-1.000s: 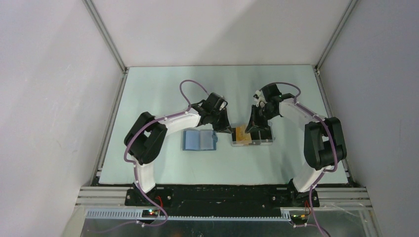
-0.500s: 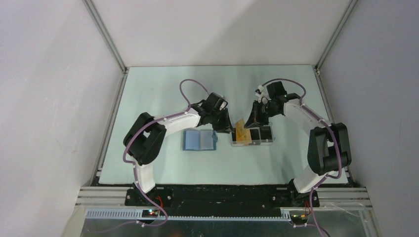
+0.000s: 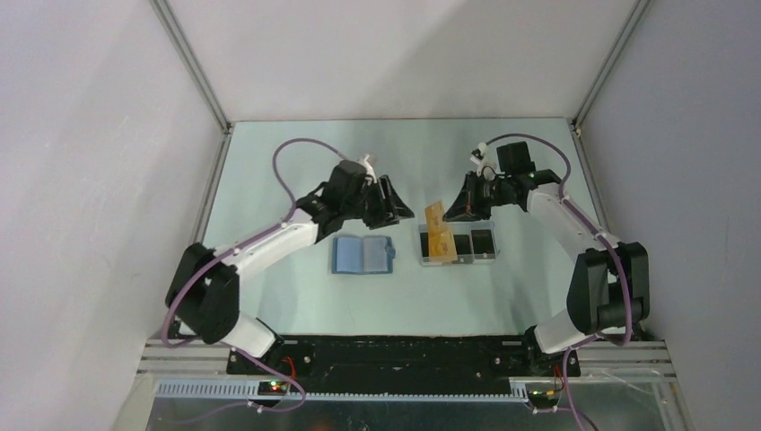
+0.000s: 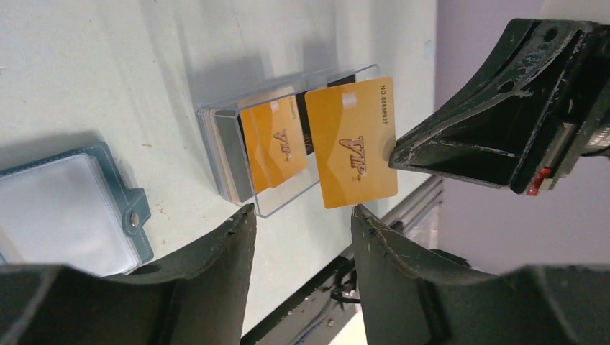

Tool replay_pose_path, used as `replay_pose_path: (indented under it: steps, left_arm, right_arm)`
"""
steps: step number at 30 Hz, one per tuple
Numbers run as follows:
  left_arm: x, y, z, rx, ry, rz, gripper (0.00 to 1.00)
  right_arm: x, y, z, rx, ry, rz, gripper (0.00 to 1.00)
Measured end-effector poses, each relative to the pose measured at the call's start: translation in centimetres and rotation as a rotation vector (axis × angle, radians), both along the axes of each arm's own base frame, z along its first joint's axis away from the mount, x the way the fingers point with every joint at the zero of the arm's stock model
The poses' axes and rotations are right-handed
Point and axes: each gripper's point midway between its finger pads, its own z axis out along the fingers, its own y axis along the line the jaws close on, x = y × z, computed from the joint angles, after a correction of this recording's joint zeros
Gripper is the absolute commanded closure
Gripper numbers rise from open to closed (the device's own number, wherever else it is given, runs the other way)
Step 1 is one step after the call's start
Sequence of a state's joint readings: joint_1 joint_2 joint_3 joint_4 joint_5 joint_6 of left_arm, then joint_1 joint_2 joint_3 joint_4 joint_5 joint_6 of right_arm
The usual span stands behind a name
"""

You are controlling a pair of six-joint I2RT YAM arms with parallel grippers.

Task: Put the credit cards into the card holder
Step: Pick up the credit card from the storage box, then insert the credit card into the card holder.

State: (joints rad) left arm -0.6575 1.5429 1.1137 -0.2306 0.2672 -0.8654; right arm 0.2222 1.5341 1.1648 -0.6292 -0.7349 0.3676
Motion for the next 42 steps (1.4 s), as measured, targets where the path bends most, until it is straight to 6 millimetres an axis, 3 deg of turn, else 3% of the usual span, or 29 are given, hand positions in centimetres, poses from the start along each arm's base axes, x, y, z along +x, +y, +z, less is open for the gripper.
replay_pose_path:
  steps: [7, 15, 19, 24, 25, 26, 29, 31, 33, 38, 42]
  left_arm:
    - [-0.5, 0.9, 1.7, -0.207, -0.042, 0.014, 0.4]
    - [-0.9, -1.4, 7.4, -0.48, -0.143, -0.081, 0.45]
    - [-1.3, -1.9, 10.5, -0.59, -0.191, -0.119, 0.57]
    - [-1.6, -2.0, 12.5, -0.663, -0.217, -0.136, 0.86]
    - [-1.6, -2.0, 12.6, -0.668, -0.218, -0.138, 0.9]
    - [-1.6, -2.0, 12.7, -0.674, -0.219, -0.138, 0.97]
    - [-1.7, -1.9, 12.4, -0.68, -0.208, -0.132, 1.0]
    - [-1.6, -1.7, 12.0, -0.677, -0.199, -0.125, 1.0]
    - [-1.7, -1.6, 11.4, -0.673, -0.188, -0.118, 1.0]
    - [-1.7, -1.1, 11.0, -0.668, -0.184, -0.107, 1.0]
    - [-2.2, -0.8, 12.2, -0.683, -0.208, -0.118, 1.0]
  right_arm:
    - [-0.6, 1.3, 4.1, 0.138, -0.051, 0.028, 1.0]
    - [-1.6, 3.0, 9.2, 0.299, -0.104, 0.069, 1.0]
    - [-1.9, 3.6, 11.0, 0.36, -0.117, 0.086, 1.0]
    - [-1.9, 4.0, 12.2, 0.401, -0.117, 0.092, 0.99]
    - [-1.9, 4.0, 12.3, 0.406, -0.115, 0.092, 0.97]
    - [-1.9, 4.1, 12.4, 0.411, -0.112, 0.093, 0.88]
    - [-2.0, 4.1, 12.6, 0.419, -0.105, 0.095, 0.67]
    - [-2.0, 4.2, 12.7, 0.421, -0.107, 0.094, 0.48]
    - [-1.9, 4.2, 12.8, 0.423, -0.113, 0.095, 0.39]
    - [-1.9, 4.4, 13.0, 0.43, -0.13, 0.102, 0.37]
    - [-1.9, 4.9, 13.3, 0.459, -0.139, 0.113, 0.45]
